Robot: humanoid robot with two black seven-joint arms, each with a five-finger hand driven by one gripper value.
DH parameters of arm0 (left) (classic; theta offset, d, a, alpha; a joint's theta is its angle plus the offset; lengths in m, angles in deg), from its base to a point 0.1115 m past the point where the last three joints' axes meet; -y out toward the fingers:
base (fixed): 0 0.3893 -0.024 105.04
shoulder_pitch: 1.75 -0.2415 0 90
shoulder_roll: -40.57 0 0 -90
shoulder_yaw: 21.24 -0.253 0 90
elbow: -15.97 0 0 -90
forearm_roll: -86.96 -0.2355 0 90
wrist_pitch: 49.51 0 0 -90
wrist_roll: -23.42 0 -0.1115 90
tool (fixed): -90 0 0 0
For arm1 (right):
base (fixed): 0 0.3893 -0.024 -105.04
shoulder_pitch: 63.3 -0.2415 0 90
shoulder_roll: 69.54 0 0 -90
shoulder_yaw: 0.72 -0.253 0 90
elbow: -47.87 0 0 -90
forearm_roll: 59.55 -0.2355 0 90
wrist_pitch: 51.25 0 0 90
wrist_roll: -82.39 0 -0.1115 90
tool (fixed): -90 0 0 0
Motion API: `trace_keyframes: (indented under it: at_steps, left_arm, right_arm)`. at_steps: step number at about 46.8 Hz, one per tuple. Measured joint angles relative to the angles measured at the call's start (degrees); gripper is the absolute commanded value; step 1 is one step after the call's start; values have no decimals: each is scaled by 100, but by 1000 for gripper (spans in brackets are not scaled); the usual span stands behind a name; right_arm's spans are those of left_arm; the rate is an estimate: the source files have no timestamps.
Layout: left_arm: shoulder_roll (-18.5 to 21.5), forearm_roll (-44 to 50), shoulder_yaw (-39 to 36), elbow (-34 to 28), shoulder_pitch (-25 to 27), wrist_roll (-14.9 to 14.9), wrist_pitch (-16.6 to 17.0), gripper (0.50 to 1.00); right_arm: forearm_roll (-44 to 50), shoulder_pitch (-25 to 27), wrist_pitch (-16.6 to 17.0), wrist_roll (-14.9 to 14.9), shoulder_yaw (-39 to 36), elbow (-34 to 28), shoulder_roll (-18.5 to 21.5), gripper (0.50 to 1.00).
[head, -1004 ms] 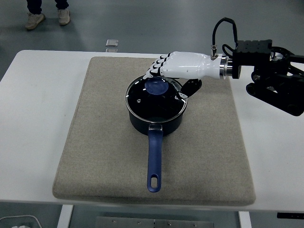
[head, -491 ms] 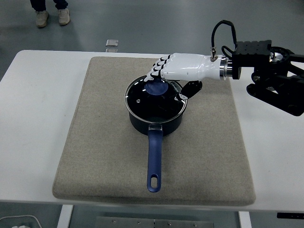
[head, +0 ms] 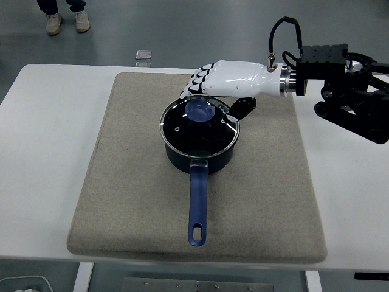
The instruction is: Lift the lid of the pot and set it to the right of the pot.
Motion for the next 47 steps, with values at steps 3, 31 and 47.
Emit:
trace_keyframes:
  at_steps: [3,31,47]
  left_arm:
    - [0,0,0,0,1,0,0,1000]
    - [0,0,-2,0,1,0,0,1000]
    - [0,0,-2,0,1,0,0,1000]
  right_arm:
    - [-11,-3,15,0,0,27,-1,883]
    - [-15,151,20,-1,34,57,159,889]
    - [-6,149,21,0,112,8,168,889]
